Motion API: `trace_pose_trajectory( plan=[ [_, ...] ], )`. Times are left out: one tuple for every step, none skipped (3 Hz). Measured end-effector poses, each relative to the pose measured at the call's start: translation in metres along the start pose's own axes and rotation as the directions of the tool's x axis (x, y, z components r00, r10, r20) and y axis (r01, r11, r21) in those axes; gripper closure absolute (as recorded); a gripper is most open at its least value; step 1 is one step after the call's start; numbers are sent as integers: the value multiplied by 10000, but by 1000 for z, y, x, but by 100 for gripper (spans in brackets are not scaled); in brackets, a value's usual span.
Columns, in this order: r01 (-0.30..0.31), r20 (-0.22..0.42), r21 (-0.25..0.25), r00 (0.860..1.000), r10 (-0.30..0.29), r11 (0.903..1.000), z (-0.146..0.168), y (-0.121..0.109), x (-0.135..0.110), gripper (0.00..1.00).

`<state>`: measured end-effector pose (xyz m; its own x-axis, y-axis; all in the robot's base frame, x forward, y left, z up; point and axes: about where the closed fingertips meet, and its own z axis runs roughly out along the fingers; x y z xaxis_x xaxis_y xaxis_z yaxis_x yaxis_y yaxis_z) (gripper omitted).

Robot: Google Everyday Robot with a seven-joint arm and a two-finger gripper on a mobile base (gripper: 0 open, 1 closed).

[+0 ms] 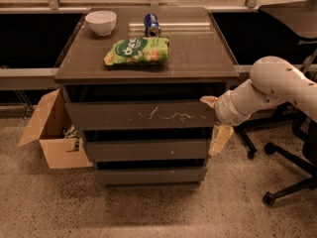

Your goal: Open top drawer

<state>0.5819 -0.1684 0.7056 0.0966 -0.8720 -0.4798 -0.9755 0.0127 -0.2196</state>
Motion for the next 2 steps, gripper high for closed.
trace_pose_trajectory(
  plan=[
    [631,410,224,9971,-640,9978,12,-25,0,0],
    [1081,589,371,9922,-1102,9934,22,-46,-3,0]
  ],
)
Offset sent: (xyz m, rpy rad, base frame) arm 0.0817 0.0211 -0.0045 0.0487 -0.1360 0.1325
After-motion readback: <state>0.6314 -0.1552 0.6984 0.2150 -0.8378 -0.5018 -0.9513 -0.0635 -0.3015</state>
